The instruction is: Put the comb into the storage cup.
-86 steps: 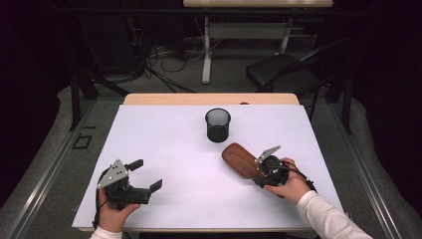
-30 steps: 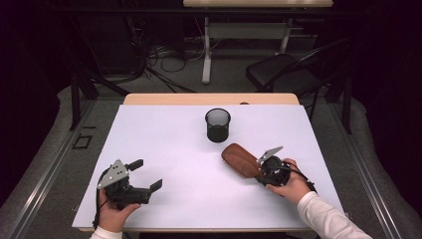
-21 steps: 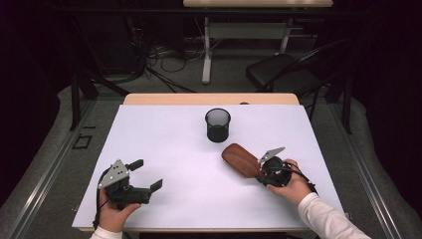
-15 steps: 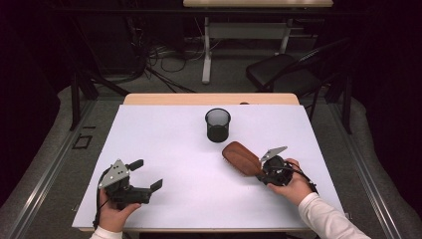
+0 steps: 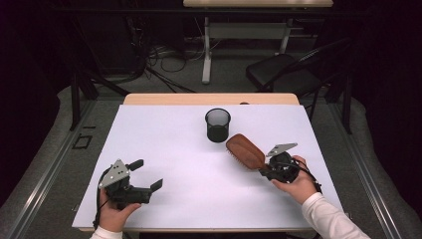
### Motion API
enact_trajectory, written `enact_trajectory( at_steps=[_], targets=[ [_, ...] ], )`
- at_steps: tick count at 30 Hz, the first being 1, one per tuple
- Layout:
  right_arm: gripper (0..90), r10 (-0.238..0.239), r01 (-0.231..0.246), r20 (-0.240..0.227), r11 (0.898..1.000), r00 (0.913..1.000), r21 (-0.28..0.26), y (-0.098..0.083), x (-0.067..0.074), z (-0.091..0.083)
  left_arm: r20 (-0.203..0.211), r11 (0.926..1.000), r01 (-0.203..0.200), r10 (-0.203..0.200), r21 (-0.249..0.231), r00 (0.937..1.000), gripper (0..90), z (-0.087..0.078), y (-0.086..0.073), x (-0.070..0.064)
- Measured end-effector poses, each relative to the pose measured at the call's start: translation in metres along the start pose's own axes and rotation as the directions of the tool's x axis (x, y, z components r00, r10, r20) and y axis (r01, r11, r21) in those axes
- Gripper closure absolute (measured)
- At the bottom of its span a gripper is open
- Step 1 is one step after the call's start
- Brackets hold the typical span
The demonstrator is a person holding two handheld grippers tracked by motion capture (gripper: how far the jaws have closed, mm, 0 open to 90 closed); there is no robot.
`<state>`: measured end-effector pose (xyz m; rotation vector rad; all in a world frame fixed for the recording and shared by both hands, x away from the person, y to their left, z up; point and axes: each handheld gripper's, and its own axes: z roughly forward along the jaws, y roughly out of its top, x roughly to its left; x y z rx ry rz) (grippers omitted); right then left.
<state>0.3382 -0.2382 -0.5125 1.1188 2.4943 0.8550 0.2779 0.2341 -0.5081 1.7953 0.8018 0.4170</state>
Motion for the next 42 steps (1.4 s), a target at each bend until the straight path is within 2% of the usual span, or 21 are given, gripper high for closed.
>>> enact_trajectory(
  at_steps=[6,16,27,42],
  targets=[
    [71.9,0.006,-0.005,0.011,0.998,0.9999,-0.058,0.005,-0.001,-0.011,-0.001,1.0000,0.004,-0.004,-0.001,1.0000,1.7,0.001,0.000,0.000],
    [71.9,0.016,-0.014,0.019,0.994,0.9997,-0.107,0.010,-0.003,-0.019,-0.002,1.0000,0.006,-0.006,0.000,1.0000,1.9,0.001,0.000,0.000],
    [71.9,0.014,-0.011,0.021,0.992,0.9997,-0.128,0.018,-0.004,-0.028,-0.004,1.0000,0.004,-0.004,0.002,1.0000,1.9,0.002,0.000,0.000],
    [71.9,-0.019,0.023,0.029,0.987,0.9994,-0.161,0.035,-0.004,-0.040,-0.006,0.9999,0.012,-0.012,0.007,0.9999,2.4,0.004,-0.001,0.000]
  ],
)
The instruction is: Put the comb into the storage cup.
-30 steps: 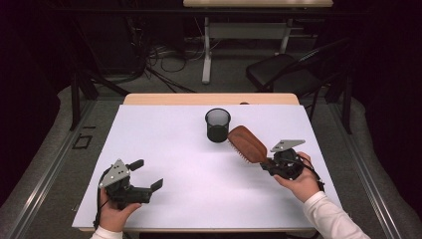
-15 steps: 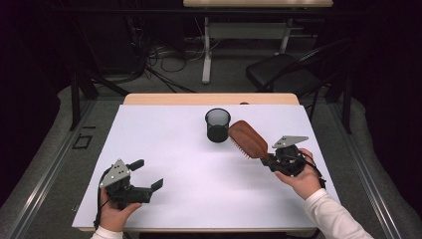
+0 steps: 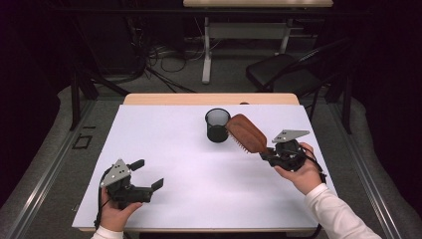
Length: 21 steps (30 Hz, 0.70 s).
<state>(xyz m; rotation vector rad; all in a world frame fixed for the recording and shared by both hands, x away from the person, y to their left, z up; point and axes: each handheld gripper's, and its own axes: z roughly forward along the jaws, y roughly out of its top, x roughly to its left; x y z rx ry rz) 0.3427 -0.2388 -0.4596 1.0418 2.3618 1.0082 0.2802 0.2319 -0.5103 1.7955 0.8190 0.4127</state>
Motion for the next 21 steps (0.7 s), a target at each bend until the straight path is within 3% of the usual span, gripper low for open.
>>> enact_trajectory(
  at_steps=[21],
  targets=[
    [71.9,-0.014,0.013,-0.005,0.998,0.9999,-0.064,0.020,-0.001,-0.009,0.022,0.9995,0.032,-0.032,-0.007,0.9992,2.4,0.007,0.004,0.002]
  ],
)
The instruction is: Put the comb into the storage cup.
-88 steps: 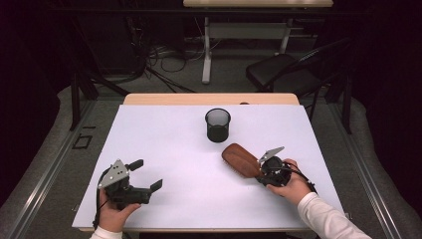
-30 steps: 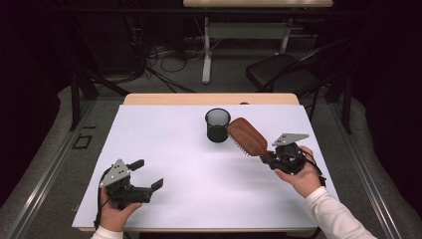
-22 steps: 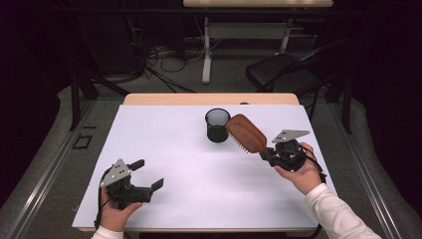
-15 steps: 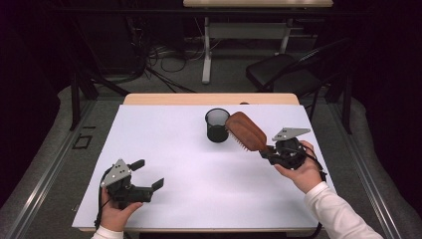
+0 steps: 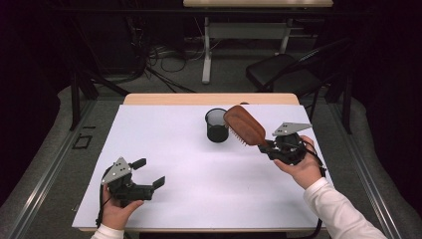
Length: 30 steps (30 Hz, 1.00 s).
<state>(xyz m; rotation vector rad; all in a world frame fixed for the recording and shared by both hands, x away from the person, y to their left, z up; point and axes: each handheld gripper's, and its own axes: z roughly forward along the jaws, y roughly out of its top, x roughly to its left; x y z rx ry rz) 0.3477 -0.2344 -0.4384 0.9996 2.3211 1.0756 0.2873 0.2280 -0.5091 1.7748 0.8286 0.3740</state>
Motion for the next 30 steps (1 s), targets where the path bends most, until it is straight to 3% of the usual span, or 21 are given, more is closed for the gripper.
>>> enact_trajectory(
  at_steps=[10,16,20,24,29,30],
  targets=[
    [71.9,-0.004,0.004,-0.001,1.000,1.0000,-0.029,0.004,-0.003,-0.002,0.032,0.9994,0.027,-0.027,0.021,0.9991,2.4,0.016,0.020,0.000],
    [71.8,-0.006,0.006,-0.005,0.999,1.0000,-0.035,0.005,-0.004,-0.003,0.074,0.9960,0.086,-0.088,0.023,0.9934,2.4,0.029,0.041,0.005],
    [71.9,-0.013,0.013,-0.005,0.999,0.9999,-0.039,0.006,-0.005,-0.003,0.066,0.9966,0.081,-0.082,0.018,0.9944,2.3,0.032,0.050,0.007],
    [71.8,-0.013,0.013,-0.006,0.999,0.9999,-0.044,0.008,-0.003,-0.002,0.086,0.9928,0.113,-0.116,0.039,0.9895,2.3,0.037,0.066,0.011],
    [71.8,-0.018,0.018,-0.007,0.999,0.9998,-0.049,0.010,-0.001,-0.001,0.088,0.9923,0.110,-0.114,0.057,0.9896,2.3,0.040,0.077,0.011],
    [71.8,-0.018,0.018,-0.008,0.999,0.9998,-0.050,0.011,-0.001,-0.001,0.066,0.9916,0.109,-0.113,0.070,0.9914,2.3,0.042,0.083,0.011]
  ],
)
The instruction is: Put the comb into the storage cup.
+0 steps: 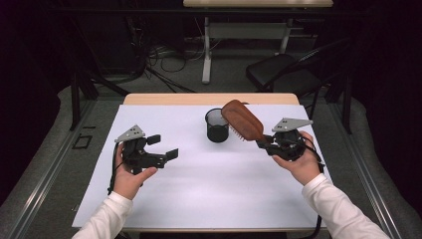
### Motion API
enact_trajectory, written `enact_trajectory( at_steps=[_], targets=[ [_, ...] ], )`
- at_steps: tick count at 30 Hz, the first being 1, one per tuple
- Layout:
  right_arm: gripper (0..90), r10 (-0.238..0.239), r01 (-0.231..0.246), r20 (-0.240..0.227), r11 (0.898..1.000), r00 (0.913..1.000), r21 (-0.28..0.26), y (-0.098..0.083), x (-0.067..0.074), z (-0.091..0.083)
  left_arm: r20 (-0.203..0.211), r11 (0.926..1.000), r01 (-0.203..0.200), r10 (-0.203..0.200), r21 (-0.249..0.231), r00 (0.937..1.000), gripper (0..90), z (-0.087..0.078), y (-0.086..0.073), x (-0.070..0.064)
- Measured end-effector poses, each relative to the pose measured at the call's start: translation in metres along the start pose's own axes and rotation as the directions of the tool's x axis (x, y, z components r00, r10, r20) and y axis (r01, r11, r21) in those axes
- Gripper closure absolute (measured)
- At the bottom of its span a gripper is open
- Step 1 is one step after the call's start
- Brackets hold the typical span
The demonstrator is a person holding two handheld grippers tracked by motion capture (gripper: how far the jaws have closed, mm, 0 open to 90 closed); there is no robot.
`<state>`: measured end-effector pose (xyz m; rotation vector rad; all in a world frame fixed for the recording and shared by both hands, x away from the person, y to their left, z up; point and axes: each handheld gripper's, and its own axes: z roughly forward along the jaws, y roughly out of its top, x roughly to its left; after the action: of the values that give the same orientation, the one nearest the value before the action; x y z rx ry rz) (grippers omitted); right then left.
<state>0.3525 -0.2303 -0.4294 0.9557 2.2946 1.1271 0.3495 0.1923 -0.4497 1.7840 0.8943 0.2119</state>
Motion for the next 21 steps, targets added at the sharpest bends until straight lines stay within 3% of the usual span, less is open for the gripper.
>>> enact_trajectory(
  at_steps=[3,4,7,17,21],
  targets=[
    [71.8,-0.002,0.002,0.000,1.000,1.0000,-0.003,0.002,0.001,0.001,0.012,0.9997,0.020,-0.020,0.010,0.9997,2.4,0.002,0.005,0.001],
    [71.8,-0.003,0.003,0.000,1.000,1.0000,-0.001,0.002,0.001,0.001,0.031,0.9991,0.043,-0.043,0.001,0.9986,2.3,0.003,0.011,0.001],
    [71.8,-0.004,0.004,-0.001,1.000,1.0000,-0.006,0.004,0.002,0.001,0.048,0.9981,0.058,-0.057,-0.019,0.9972,2.4,0.005,0.019,0.000],
    [71.8,-0.008,0.008,-0.003,1.000,1.0000,-0.013,0.007,0.004,0.003,0.074,0.9978,0.066,-0.065,-0.006,0.9951,2.4,0.012,0.038,-0.005],
    [71.8,-0.010,0.010,-0.003,1.000,0.9999,-0.016,0.009,0.006,0.003,0.080,0.9988,0.049,-0.049,0.007,0.9955,2.4,0.015,0.046,-0.008]
  ],
)
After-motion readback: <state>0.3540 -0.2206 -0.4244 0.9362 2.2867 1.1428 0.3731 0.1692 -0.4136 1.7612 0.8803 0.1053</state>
